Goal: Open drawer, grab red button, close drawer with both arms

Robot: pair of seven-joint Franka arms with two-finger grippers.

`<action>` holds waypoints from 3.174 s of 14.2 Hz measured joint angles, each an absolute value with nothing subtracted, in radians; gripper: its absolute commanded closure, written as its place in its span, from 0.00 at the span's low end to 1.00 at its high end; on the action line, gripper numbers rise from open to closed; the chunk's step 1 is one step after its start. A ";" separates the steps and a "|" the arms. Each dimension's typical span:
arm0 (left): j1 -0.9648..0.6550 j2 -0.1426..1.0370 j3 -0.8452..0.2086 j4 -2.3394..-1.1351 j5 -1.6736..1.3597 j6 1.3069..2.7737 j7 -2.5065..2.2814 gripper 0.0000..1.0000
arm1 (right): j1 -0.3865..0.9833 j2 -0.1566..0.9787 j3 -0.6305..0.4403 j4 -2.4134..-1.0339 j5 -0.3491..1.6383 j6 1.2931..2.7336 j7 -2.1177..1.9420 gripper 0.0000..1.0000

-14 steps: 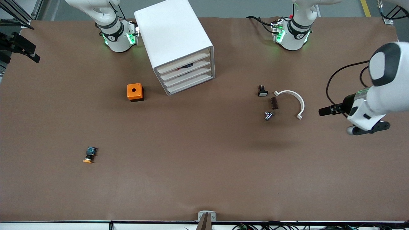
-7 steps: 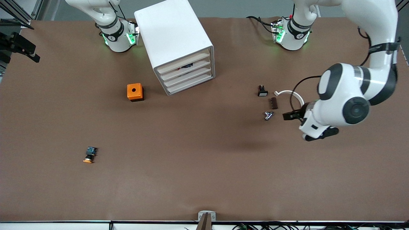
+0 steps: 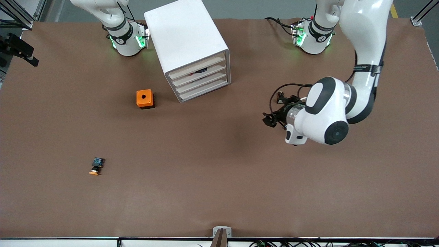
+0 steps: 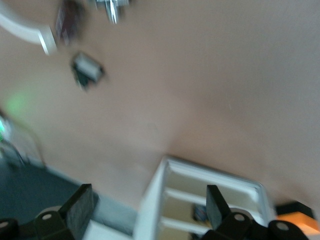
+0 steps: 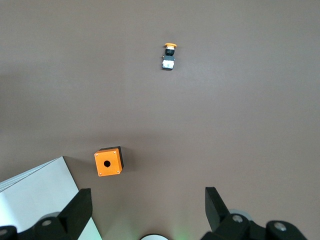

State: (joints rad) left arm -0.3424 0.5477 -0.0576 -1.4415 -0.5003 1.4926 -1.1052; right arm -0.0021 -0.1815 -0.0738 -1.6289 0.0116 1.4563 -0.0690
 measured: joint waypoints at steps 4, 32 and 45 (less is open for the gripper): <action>-0.399 0.633 -0.059 -1.413 -0.656 1.475 -1.442 0.00 | -0.002 -0.116 -0.074 -1.631 0.011 1.462 -0.069 0.00; -0.616 0.939 -0.150 -1.410 -0.995 1.341 -2.187 0.83 | 0.016 0.104 -0.052 -1.643 0.079 1.548 0.406 0.00; -0.488 0.939 -0.144 -1.407 -1.005 1.331 -2.231 0.88 | 0.179 0.017 -0.049 -1.722 0.080 1.610 0.795 0.00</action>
State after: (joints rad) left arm -0.4882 0.9386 -0.1441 -1.4069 -1.0053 1.3306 -2.2308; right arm 0.1787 0.0175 -0.0487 -1.7220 0.0797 1.6099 0.7954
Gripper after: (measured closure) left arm 0.894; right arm 0.000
